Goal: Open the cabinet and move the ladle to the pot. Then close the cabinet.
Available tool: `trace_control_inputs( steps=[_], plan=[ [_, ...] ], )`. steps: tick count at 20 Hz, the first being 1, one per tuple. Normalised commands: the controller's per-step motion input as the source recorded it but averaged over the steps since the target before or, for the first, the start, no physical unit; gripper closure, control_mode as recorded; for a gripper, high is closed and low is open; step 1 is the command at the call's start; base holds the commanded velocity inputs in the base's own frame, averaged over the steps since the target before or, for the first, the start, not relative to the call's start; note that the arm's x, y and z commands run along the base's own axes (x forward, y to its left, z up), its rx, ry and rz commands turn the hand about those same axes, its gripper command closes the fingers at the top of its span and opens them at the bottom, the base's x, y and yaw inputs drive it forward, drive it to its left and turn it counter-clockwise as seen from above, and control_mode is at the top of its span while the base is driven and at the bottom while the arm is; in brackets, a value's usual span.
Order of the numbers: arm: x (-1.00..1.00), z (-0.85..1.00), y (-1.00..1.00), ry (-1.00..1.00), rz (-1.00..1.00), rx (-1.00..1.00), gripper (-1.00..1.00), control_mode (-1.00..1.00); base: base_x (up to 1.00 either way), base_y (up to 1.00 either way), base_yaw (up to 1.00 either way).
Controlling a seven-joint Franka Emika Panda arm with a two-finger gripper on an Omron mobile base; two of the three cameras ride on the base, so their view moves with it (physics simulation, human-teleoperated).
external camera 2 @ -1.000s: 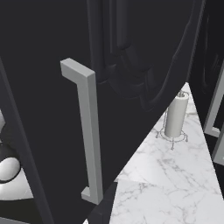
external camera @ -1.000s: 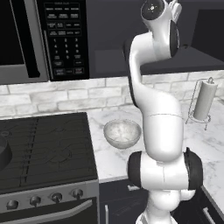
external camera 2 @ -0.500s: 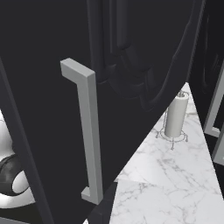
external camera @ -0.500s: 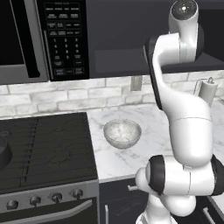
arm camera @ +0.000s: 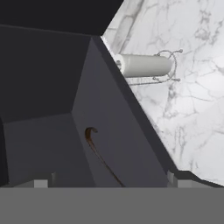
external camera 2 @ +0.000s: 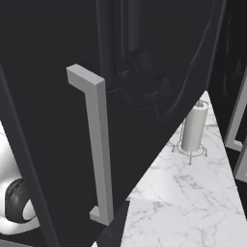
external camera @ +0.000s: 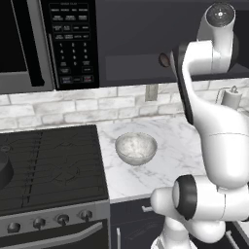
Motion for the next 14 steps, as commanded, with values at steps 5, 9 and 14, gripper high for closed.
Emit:
trace_control_inputs(
  steps=[5, 9, 14],
  plan=[
    [0.08, -0.1, -0.15, 0.07, 0.01, 0.0, -1.0, -1.0, 0.0, 0.0, 0.0],
    [0.18, -0.16, -0.14, 0.12, 0.0, 0.0, -1.0, -1.0, 0.0, 0.0, 0.0],
    [0.26, -0.13, -0.08, 0.09, 0.0, 0.0, -1.0, -1.0, 0.0, 0.0, 0.0]
  ],
)
